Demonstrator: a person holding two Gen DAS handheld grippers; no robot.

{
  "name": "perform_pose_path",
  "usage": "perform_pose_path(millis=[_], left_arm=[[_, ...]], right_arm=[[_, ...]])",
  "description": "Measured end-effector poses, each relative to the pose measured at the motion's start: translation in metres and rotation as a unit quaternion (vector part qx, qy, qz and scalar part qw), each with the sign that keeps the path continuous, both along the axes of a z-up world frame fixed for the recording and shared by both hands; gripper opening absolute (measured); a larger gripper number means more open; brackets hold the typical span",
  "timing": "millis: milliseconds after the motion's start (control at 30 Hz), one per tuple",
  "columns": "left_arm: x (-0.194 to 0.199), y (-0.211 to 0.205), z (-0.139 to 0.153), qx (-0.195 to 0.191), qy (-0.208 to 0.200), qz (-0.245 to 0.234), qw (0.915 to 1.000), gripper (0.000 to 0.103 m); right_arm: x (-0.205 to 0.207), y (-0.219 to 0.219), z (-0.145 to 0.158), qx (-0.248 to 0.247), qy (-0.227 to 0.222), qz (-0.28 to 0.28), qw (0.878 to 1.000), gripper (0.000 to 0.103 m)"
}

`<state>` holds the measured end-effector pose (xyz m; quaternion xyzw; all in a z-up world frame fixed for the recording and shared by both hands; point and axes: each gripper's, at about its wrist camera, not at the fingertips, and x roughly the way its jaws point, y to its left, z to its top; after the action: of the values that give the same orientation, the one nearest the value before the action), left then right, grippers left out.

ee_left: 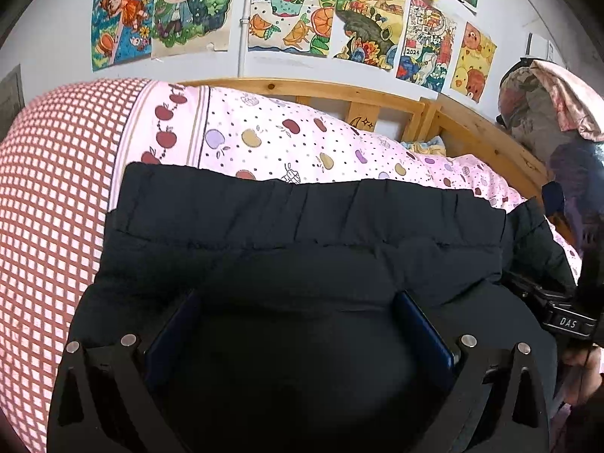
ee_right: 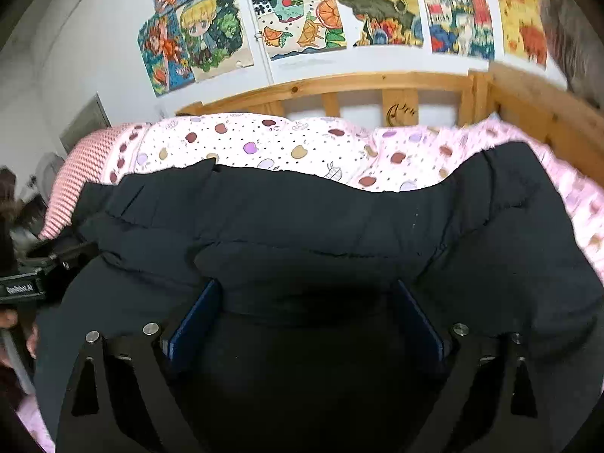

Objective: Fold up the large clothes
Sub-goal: 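Press and smooth the folded jacket flat with both tools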

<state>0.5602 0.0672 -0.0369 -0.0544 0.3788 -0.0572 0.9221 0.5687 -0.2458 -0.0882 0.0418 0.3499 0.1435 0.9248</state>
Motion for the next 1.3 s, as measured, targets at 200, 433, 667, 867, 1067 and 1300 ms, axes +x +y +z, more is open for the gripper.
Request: perform_pose_path(millis=[200, 433, 667, 867, 1067, 1300], left_arm=[[0.004, -0.001, -0.008, -0.008, 0.006, 0.0, 1.0, 0.103], [0.004, 0.0, -0.013, -0.013, 0.003, -0.001, 0.9999, 0.103], [0.002, -0.001, -0.015, -0.014, 0.0, -0.003, 0.9999, 0.103], [-0.011, -0.003, -0.016, -0.012, -0.027, -0.01, 0.9995, 0.103], [-0.044, 0.003, 0.001, -0.024, -0.077, -0.014, 0.9966, 0.103], [-0.076, 0.05, 0.028, -0.087, -0.105, 0.026, 0.9903, 0.103]], right_arm=[[0.009, 0.001, -0.017, 0.01, 0.012, 0.001, 1.0, 0.093], [0.013, 0.001, -0.026, 0.019, 0.016, 0.002, 1.0, 0.094], [0.013, 0.001, -0.027, 0.02, 0.016, 0.002, 1.0, 0.094], [0.002, 0.0, -0.026, 0.024, -0.006, 0.0, 1.0, 0.094], [-0.017, -0.006, -0.02, 0.029, -0.039, -0.002, 0.999, 0.094], [-0.041, -0.026, 0.005, 0.031, -0.053, -0.009, 0.998, 0.094]])
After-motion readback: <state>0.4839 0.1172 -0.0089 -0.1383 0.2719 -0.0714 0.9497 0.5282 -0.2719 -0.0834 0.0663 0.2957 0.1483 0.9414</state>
